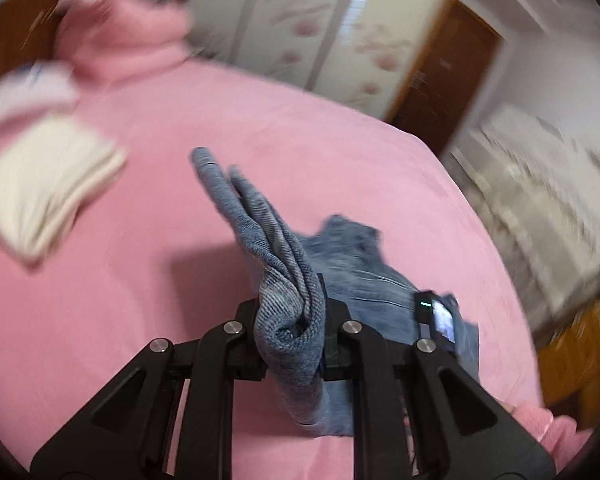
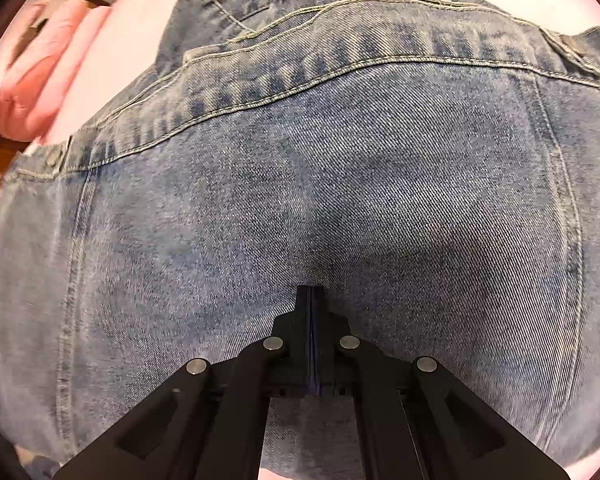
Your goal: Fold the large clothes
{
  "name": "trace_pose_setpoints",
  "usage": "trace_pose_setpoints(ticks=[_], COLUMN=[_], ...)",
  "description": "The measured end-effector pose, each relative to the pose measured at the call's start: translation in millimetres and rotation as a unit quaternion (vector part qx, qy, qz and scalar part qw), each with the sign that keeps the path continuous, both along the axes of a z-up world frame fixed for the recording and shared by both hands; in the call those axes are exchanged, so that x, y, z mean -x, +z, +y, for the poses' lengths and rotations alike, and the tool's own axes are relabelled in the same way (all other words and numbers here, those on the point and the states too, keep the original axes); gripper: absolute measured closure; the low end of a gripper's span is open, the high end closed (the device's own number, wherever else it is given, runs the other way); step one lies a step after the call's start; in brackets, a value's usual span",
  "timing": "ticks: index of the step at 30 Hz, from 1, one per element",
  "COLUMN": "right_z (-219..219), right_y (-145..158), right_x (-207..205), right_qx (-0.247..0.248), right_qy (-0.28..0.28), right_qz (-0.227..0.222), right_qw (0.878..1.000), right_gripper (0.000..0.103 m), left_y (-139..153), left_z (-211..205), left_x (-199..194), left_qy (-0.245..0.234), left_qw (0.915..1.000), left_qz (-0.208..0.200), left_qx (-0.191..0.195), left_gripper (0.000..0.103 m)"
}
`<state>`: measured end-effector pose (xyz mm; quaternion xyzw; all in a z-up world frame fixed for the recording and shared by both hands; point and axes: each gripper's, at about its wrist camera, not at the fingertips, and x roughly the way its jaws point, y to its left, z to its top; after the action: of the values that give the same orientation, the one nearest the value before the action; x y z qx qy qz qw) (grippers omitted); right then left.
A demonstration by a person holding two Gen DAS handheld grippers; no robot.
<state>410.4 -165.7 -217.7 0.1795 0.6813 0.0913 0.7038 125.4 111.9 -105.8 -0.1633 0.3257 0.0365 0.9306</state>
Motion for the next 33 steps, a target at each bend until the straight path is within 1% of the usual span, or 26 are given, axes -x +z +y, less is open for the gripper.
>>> trace_pose_setpoints(ticks=[3, 4, 5, 7, 8, 10, 12, 13, 14, 16, 17, 18, 19, 20, 21, 23, 24, 26, 27, 28, 29, 30, 31, 32, 33], right_z=[-21.0, -32.8, -41.2, -60.4, -68.4, -76.0, -79.8, -82.8, -87.0, -96.8, -101.3, -103.7, -105.7, -107.5, -109.5, -115.0, -121.4, -135.6, -145.7, -156.2, -170.7, -193.5, -211.1, -237.2, -255.0], right_y=[-2.4, -5.2, -8.2, -16.0, -18.8, -18.7, -16.7, -16.4, -17.6, -23.8, -25.2, -25.4, -25.3, -25.2, -23.5, -13.8, -3.7, 18.2, 29.9, 39.3, 49.6, 63.2, 72.2, 84.5, 93.0], right_x=[12.9, 18.8, 22.1, 32.4, 36.7, 45.8, 51.9, 55.4, 59.0, 64.9, 68.5, 69.8, 71.2, 71.0, 68.8, 62.1, 57.0, 47.0, 41.3, 36.4, 31.0, 24.6, 21.6, 19.0, 19.1], right_qx=[-0.063, -0.1, -0.124, -0.187, -0.209, -0.228, -0.231, -0.236, -0.249, -0.286, -0.301, -0.307, -0.31, -0.314, -0.315, -0.297, -0.273, -0.229, -0.201, -0.184, -0.171, -0.161, -0.161, -0.17, -0.172], right_qy=[-0.002, -0.008, -0.013, -0.022, -0.025, -0.019, -0.011, -0.006, -0.005, -0.014, -0.012, -0.011, -0.01, -0.005, 0.011, 0.058, 0.085, 0.136, 0.154, 0.159, 0.153, 0.129, 0.106, 0.066, 0.04], right_qz=[-0.014, -0.018, -0.018, -0.027, -0.03, -0.037, -0.04, -0.04, -0.038, -0.029, -0.027, -0.023, -0.014, 0.001, 0.022, 0.046, 0.041, 0.017, 0.004, -0.008, -0.024, -0.049, -0.066, -0.089, -0.104], right_qw=[0.998, 0.995, 0.992, 0.982, 0.977, 0.973, 0.972, 0.971, 0.968, 0.958, 0.953, 0.951, 0.95, 0.949, 0.949, 0.952, 0.957, 0.964, 0.967, 0.97, 0.973, 0.977, 0.979, 0.979, 0.979], right_gripper=[0.103, 0.103, 0.103, 0.103, 0.103, 0.103, 0.103, 0.103, 0.103, 0.103, 0.103, 0.103, 0.103, 0.103, 0.103, 0.103, 0.103, 0.103, 0.103, 0.103, 0.103, 0.103, 0.102, 0.101, 0.101], left_y=[20.9, 24.2, 26.4, 25.3, 21.8, 10.8, -3.6, -9.3, -11.6, -13.5, -14.5, -13.1, -11.4, -8.3, -4.7, 1.5, 3.0, 8.5, 10.4, 14.0, 11.9, 7.4, -0.5, -7.9, -18.2], left_z=[-64.7, -83.6, -107.5, -150.0, -171.6, -205.5, -231.9, -243.8, -253.7, -276.3, -285.3, -295.4, -305.0, -312.5, -317.3, -320.0, -321.2, -326.6, -330.5, -330.4, -334.1, -338.4, -342.8, -346.5, -350.8], left_x=[-11.5, -15.3, -20.7, -31.5, -37.4, -47.2, -57.9, -62.7, -64.8, -69.9, -71.7, -73.0, -74.3, -73.7, -70.2, -66.2, -67.7, -67.9, -69.1, -68.7, -70.7, -72.7, -74.7, -74.3, -77.3], left_qy=[-0.044, -0.057, -0.075, -0.109, -0.13, -0.161, -0.184, -0.189, -0.194, -0.207, -0.212, -0.217, -0.224, -0.228, -0.231, -0.235, -0.234, -0.233, -0.233, -0.233, -0.235, -0.237, -0.241, -0.244, -0.249], left_qw=[0.9988, 0.998, 0.9968, 0.9936, 0.991, 0.9858, 0.9793, 0.9764, 0.9748, 0.972, 0.9706, 0.969, 0.9665, 0.9657, 0.9657, 0.9679, 0.9696, 0.9713, 0.9715, 0.9714, 0.9709, 0.9699, 0.9683, 0.9667, 0.9646], left_qz=[-0.008, -0.006, -0.004, 0.008, 0.019, 0.046, 0.084, 0.102, 0.109, 0.111, 0.11, 0.104, 0.096, 0.086, 0.077, 0.062, 0.054, 0.037, 0.03, 0.028, 0.029, 0.034, 0.046, 0.057, 0.068], left_qx=[-0.022, -0.026, -0.029, -0.03, -0.026, -0.006, 0.016, 0.022, 0.02, -0.009, -0.031, -0.056, -0.081, -0.091, -0.09, -0.065, -0.048, -0.032, -0.032, -0.034, -0.038, -0.043, -0.048, -0.05, -0.051], left_gripper=[0.09, 0.09, 0.09, 0.09, 0.09, 0.09, 0.09, 0.09, 0.09, 0.09, 0.09, 0.09, 0.09, 0.09, 0.09, 0.09, 0.09, 0.09, 0.09, 0.09, 0.09, 0.09, 0.09, 0.09, 0.09])
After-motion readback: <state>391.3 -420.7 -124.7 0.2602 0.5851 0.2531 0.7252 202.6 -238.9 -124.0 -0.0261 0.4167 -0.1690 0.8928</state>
